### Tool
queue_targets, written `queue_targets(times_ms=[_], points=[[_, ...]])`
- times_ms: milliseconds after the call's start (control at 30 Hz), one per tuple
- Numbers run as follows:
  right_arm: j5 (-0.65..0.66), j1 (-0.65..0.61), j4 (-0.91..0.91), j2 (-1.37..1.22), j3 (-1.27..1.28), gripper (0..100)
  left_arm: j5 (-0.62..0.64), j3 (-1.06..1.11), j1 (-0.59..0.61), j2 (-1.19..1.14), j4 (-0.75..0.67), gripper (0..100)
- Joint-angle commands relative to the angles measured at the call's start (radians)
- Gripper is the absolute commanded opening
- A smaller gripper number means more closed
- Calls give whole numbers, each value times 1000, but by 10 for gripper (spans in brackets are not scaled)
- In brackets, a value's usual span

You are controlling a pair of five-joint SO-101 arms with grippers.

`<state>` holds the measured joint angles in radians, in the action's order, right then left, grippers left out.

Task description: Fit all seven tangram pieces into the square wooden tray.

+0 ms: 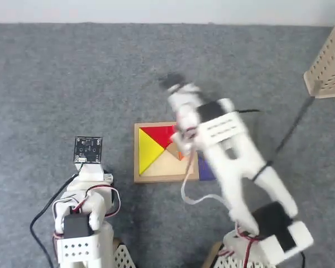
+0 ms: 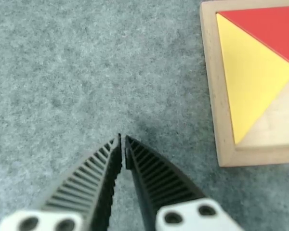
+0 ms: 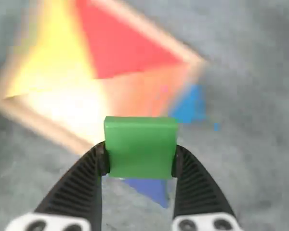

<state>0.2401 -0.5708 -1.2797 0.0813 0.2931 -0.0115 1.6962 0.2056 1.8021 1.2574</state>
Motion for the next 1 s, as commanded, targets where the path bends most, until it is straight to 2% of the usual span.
queue_targets(times_ms=[0,233,433,633,967], points=[[29,-110,53,-73,-9,6,8,-12,6,15,5,12],[35,-202,145,-260,-14,6,8,-12,6,15,5,12],[31,-203,157,-277,-14,10,8,-12,6,15,5,12],[29,-203,154,-277,-14,152,8,-12,6,15,5,12],[26,-208,199,-260,-11,159,8,-12,6,15,5,12]])
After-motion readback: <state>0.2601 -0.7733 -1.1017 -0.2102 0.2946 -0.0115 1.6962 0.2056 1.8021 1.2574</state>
